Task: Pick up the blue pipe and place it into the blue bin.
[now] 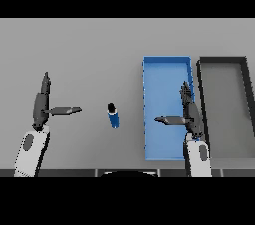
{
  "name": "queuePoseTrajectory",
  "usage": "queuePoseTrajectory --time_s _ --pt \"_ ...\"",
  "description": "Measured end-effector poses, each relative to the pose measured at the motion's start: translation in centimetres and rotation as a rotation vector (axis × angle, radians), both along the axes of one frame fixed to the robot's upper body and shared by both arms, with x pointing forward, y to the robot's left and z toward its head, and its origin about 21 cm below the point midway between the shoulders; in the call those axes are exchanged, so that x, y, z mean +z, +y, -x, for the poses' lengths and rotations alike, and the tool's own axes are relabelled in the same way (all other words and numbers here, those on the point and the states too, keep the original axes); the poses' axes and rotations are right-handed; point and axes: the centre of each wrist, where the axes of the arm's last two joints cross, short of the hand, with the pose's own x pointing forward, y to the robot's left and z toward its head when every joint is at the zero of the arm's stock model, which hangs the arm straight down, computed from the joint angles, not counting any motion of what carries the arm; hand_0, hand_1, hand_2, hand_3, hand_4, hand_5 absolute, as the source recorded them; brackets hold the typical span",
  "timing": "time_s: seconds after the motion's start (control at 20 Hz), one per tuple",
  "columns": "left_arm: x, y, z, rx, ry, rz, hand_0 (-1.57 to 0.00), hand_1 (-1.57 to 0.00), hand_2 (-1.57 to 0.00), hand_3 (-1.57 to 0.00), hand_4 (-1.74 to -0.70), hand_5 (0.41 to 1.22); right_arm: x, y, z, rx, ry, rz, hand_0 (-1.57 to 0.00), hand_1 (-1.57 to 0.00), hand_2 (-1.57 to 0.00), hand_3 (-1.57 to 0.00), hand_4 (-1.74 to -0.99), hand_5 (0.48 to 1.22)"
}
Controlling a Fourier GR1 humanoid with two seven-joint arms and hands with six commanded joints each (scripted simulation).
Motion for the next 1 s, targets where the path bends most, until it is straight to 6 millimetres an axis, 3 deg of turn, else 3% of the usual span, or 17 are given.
queuePoseTrajectory --time_s 0.3,0.35,0.45,0.7,0.95,1.0 --pt "0.0 -0.9 -0.8 -0.003 0.003 0.004 0.0 0.0 0.0 0.0 -0.97 0.593 -0.1 -0.6 -0.5 -0.006 0.015 -0.001 0.0 0.0 0.0 0.0 -1.205 0.629" --pt "-0.2 0.7 0.1 -0.12 -0.013 -0.077 0.0 0.0 0.0 0.0 -0.96 0.592 0.3 -1.9 0.4 0.029 -0.095 0.134 0.0 0.0 0.0 0.0 -1.201 0.628" --pt "-0.6 3.0 1.1 -0.227 0.0 -0.147 0.0 0.0 0.0 0.0 -0.96 0.59 0.8 -2.9 1.8 0.067 -0.146 0.27 0.0 0.0 0.0 0.0 -1.197 0.626" --pt "-0.3 3.4 0.9 -0.329 0.014 -0.151 0.0 0.0 0.0 0.0 -0.97 0.594 1.5 -2.5 2.1 0.101 -0.127 0.314 0.0 0.0 0.0 0.0 -1.197 0.621" --pt "0.3 3.0 2.9 -0.536 0.058 -0.163 0.0 0.0 0.0 0.0 -1.05 0.535 1.3 -2.4 2.1 0.105 -0.128 0.313 0.0 0.0 0.0 0.0 -1.176 0.615" --pt "0.3 2.1 3.1 -0.577 0.058 -0.162 0.0 0.0 0.0 0.0 -1.07 0.522 1.3 -2.4 2.0 0.106 -0.125 0.314 0.0 0.0 0.0 0.0 -1.174 0.616"
